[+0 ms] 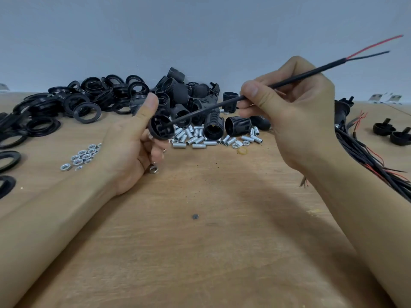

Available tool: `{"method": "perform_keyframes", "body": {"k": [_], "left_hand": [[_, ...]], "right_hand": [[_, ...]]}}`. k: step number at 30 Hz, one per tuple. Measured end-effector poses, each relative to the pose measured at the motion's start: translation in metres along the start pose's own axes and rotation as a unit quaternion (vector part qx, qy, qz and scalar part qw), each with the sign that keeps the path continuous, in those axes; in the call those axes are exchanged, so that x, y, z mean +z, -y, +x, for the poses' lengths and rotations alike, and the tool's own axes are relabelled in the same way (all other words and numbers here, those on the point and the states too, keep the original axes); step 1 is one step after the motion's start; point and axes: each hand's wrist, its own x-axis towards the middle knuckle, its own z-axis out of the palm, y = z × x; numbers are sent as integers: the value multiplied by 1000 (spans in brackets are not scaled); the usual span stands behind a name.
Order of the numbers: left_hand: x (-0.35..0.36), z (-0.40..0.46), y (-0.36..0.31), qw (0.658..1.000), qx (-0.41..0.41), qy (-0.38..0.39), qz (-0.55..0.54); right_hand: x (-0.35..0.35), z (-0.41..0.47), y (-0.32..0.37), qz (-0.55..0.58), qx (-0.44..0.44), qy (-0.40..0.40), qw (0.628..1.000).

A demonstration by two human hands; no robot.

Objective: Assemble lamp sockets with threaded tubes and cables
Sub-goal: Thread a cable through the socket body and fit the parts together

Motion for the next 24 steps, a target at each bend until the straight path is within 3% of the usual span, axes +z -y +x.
{"method": "perform_keyframes", "body": {"k": [5,12,16,19,21,24], "left_hand": [[3,-3,4,998,31,33,35],[-2,-1,3,994,19,106,-31],[3,-5,10,992,38,120,21],[2,-5,11,991,43,127,25],[1,-4,12,991,47,121,25],[4,-2,14,992,43,112,24]], "right_hand": [[5,-3,-7,6,51,20,998],[2,1,-17,19,195,-42,980],[13,-7,-20,77,232,76,967],[19,-14,-21,37,221,152,963],[20,-16,-22,0,216,157,964],[23,-16,-21,44,219,146,964]]}}
